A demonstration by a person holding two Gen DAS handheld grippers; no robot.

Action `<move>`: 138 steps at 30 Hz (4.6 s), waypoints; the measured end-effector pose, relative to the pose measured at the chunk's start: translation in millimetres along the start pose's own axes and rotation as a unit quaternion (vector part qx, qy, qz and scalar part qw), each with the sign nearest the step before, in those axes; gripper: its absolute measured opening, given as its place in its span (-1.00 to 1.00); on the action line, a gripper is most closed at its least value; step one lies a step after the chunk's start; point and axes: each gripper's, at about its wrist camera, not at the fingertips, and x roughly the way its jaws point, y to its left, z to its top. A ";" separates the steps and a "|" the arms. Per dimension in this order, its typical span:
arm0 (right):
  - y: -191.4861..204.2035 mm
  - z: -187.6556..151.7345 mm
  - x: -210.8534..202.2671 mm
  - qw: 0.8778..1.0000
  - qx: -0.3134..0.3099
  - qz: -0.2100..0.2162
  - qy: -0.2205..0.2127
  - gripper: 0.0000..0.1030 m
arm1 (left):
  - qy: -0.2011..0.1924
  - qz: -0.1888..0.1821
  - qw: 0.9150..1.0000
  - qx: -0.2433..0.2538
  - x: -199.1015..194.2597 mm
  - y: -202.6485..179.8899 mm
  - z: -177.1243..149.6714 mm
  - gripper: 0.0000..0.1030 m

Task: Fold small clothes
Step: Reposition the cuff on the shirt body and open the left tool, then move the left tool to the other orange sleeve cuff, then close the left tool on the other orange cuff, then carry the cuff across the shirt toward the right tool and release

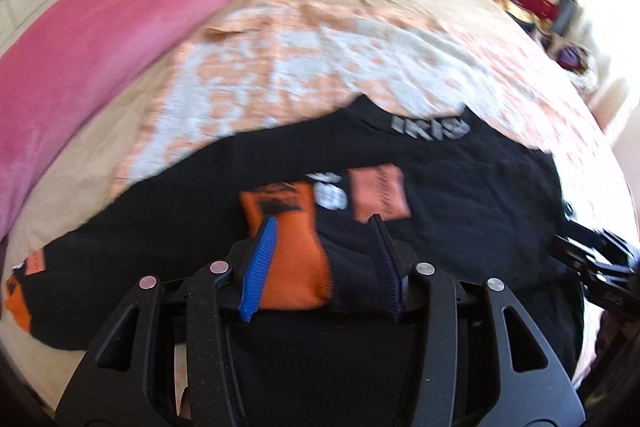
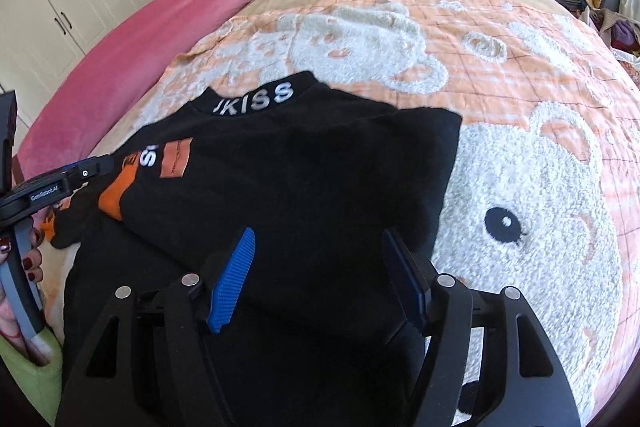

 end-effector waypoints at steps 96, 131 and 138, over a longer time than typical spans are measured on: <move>128.8 -25.0 -27.4 0.984 -0.150 0.096 -0.020 0.91 | -0.149 0.087 0.913 -0.369 -126.9 279.0 -113.2 -0.86; 5.8 -9.4 -58.3 0.996 0.043 0.039 -0.075 0.91 | -0.009 -0.099 0.995 -0.020 10.9 -27.5 -56.2 -0.64; 20.2 -5.4 -55.6 0.996 0.026 0.039 -0.070 0.91 | 0.002 -0.147 0.989 -0.029 4.0 -32.3 -60.9 -0.05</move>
